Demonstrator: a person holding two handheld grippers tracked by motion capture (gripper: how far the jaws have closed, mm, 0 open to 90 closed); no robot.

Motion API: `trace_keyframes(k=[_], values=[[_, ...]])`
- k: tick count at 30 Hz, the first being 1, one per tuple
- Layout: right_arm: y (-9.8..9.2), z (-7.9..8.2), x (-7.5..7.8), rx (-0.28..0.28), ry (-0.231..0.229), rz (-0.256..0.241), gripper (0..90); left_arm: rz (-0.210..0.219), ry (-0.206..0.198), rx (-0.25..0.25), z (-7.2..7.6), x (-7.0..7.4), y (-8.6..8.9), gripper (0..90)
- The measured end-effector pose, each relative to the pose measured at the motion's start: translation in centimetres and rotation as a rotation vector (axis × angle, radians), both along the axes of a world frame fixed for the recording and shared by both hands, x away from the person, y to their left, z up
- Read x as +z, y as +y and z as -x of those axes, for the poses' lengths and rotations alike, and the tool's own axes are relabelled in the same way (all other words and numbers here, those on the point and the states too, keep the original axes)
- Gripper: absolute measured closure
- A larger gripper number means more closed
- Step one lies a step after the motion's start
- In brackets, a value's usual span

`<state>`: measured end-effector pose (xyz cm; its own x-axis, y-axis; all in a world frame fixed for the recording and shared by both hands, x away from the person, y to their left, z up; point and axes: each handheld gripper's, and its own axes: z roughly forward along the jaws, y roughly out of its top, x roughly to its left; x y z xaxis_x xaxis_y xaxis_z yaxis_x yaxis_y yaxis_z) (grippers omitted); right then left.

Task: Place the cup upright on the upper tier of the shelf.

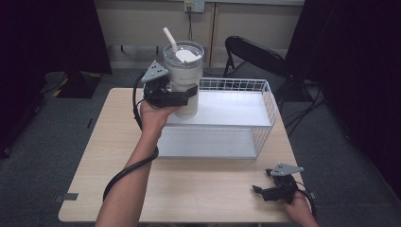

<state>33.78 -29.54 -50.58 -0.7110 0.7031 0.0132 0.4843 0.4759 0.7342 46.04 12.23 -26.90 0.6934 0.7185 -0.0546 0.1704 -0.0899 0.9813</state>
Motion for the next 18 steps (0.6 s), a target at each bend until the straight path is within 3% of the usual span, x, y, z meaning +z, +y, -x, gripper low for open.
trace_keyframes(k=[5, 7, 18], values=[[0.0, 0.0, 0.0, 0.0, 0.0, 0.002, 10.7, -0.016, 0.025, 0.005, 0.0, -0.2, 0.0, 6.9], [0.0, 0.0, 0.0, -0.001, 0.001, 0.002, 10.8, -0.001, 0.035, -0.006, 0.1, -0.5, 0.3, 7.0], [0.0, 0.0, 0.0, 0.0, 0.001, 0.0, 10.7, -0.012, 0.032, -0.011, 1.7, -0.7, 1.9, 7.6]])
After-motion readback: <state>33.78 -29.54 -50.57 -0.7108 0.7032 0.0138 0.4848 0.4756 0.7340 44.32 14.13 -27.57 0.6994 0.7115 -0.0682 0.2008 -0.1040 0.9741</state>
